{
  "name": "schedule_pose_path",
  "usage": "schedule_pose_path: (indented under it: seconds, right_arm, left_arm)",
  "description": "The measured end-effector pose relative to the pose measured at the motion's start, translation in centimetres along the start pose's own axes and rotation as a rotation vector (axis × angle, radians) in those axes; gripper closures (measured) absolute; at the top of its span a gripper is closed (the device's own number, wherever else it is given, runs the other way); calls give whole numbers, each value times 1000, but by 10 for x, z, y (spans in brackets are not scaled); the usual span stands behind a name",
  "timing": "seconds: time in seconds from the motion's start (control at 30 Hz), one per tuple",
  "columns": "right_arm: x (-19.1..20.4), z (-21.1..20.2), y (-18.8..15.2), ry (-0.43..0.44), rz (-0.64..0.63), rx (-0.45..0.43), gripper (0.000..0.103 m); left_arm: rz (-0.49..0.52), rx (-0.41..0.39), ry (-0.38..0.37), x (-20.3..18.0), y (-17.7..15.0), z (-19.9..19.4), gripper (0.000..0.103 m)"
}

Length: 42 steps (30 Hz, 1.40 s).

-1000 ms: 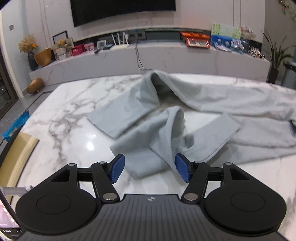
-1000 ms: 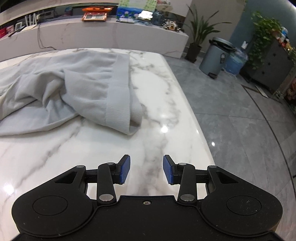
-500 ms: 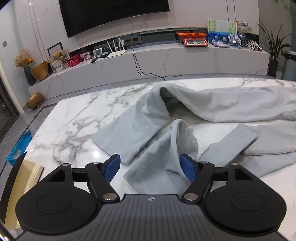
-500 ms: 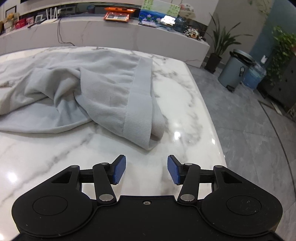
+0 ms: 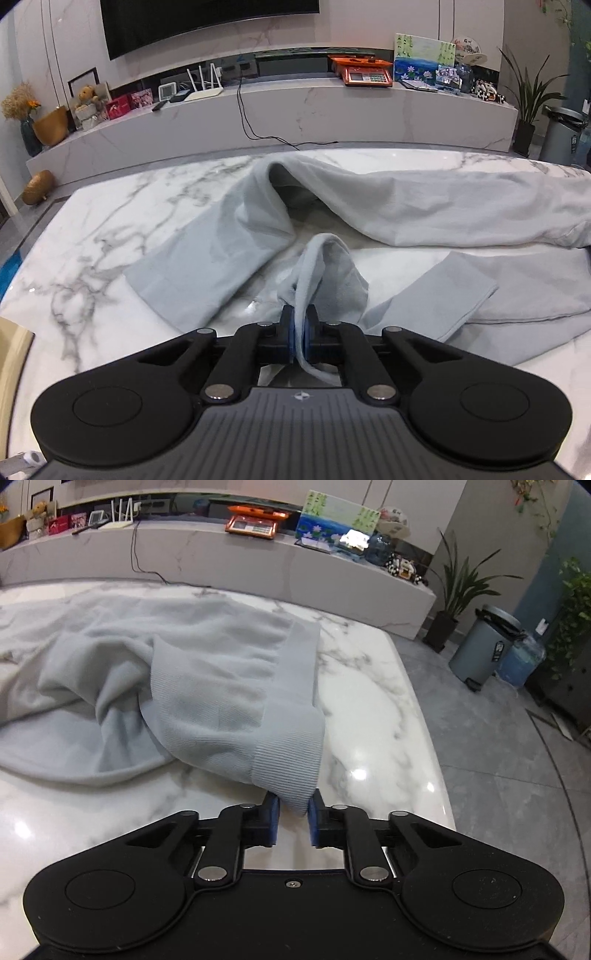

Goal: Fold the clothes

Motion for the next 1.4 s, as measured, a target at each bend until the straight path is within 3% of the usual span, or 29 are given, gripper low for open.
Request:
schedule_pose_path:
  seconds: [0.2,0.3,0.4,0.47,0.57,0.63,0.83,0.93,1.13,1.27,1.4]
  right_arm:
    - [-23,-43,27,-64,54,-65,98]
    - [-50,-63,47,-147,130,-87,98]
    - [-57,-54,52,-182,121,-38,98]
    - [-59,-33,45,-170,137,52,97]
    - [-58,-14,37,-191,126,107,90]
    - [-59,-11,34,-213,114,106,84]
    - [-78,-10,26,-266,151,98,83]
    - [-84,-15,22,-288,156,99,83]
    - [-76,-26,25,-246,145,68,83]
    - [-56,-35,24,-165,121,57,82]
    - [-41,-39,9,-93,115,78,67]
  left_arm:
    - [-48,-23,103,26,14,-25,100]
    - [-60,-23,164,39,19,-32,100]
    - [-57,-4,181,41,18,-28,100]
    - [-54,10,189,42,16,-26,100]
    - [-49,31,200,43,13,-21,99]
    - [-56,40,225,50,11,-20,96]
    - [-111,41,288,73,19,-18,92]
    - [-114,54,326,82,25,-16,84]
    - [-144,22,320,95,41,-23,78]
    - [-174,26,290,97,39,-31,61]
    - [-166,94,293,96,21,-26,58]
Point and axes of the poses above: each gripper's, at about its wrist camera, not at the fingertips, and z roughly the way its jaws point, x to its left, y to its top, the point moved 9 cm from there along z, roughly the way its jaws point, and after that the axes turned 3 degrees about -x, right-handed, at the moved point
